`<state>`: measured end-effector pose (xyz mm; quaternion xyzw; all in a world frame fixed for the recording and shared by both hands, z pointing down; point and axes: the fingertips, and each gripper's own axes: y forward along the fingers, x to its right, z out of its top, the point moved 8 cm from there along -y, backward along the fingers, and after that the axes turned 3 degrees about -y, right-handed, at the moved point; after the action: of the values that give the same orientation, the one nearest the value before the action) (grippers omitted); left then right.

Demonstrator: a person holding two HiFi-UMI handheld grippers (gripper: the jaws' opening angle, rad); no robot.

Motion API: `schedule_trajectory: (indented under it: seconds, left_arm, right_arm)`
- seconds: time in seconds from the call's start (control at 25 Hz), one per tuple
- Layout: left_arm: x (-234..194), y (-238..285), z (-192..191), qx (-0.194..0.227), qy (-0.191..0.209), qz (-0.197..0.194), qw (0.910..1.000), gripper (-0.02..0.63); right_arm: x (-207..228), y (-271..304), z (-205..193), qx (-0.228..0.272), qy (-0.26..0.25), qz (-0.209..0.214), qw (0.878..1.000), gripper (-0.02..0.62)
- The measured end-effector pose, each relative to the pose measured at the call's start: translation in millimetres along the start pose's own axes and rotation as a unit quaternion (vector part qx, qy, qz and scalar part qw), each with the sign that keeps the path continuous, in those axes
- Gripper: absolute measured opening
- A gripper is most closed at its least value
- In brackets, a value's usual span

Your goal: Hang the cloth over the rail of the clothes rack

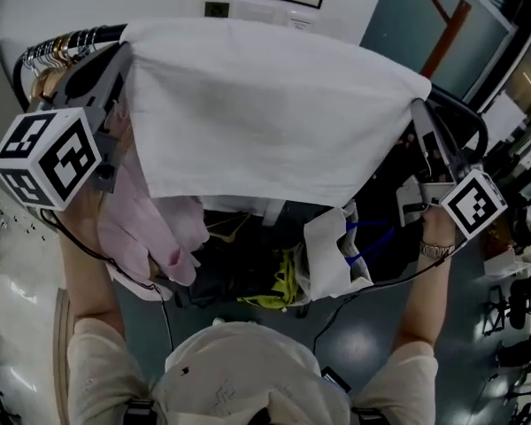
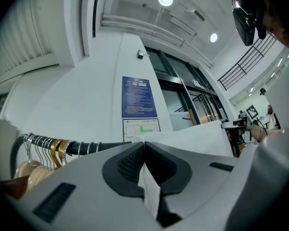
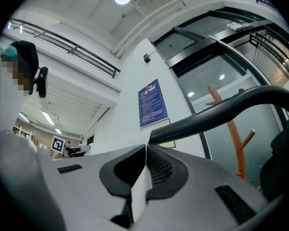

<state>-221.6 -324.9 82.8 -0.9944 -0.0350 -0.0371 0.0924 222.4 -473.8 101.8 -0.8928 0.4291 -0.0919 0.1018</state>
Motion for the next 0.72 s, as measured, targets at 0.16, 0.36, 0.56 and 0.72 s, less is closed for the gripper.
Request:
schedule_trajectory:
  seconds: [0.16,0.36,0.56,0.72]
  left_arm:
    - [-11.9,7.8,7.1,0.011,-0.047,-0.028,0.9985,0.015]
    - [-1.3,14.6,-4.8,0.011,-0.007,-0.002,0.9999,0.017]
    - [-0.1,7.5,-7.9,0.030,0.051,0.069,0.9958,0.069]
    - [4.2,-0.4,-8.5,0.048,0.075,0.084,0.9925,0.098]
  right_arm:
    - [-3.6,-7.9,11.3,0.043,0.007,-0.008,0.999,0.020]
    - [-4.4,-15.6,7.8,0.043,-0.009,-0.046,0.998,0.020]
    - [-9.6,-18.7,9.3,0.057,-0.042,-0.073,0.995,0.038]
    - [-15.2,-27.6,8.3,0.057,-0.065,-0.095,0.992,0.101]
